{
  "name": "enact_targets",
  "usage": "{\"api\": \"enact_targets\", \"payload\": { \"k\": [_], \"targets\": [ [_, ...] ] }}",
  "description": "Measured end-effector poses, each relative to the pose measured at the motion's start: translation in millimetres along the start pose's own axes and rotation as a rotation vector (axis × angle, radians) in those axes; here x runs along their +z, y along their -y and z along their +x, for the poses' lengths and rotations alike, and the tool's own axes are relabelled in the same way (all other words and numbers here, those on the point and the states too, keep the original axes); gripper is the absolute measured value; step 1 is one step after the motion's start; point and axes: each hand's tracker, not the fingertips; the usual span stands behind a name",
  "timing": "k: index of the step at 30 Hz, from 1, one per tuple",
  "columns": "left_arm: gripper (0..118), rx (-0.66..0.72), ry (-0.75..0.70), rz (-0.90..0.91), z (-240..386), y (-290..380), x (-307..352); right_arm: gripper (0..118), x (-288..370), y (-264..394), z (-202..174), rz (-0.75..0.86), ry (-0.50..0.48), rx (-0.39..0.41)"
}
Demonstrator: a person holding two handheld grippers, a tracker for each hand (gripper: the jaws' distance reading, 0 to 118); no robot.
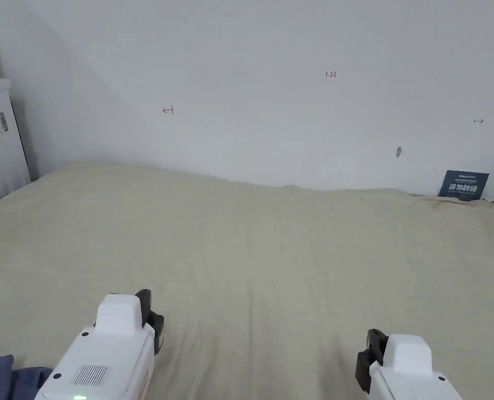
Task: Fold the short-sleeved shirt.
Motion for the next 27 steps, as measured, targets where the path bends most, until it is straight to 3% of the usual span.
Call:
{"api": "enact_targets", "payload": {
  "k": [27],
  "targets": [
    [0,-0.023,0.009,0.026,0,-7,-1,1,8,-7,3,0.035,0.014,-0.014]
  ]
}}
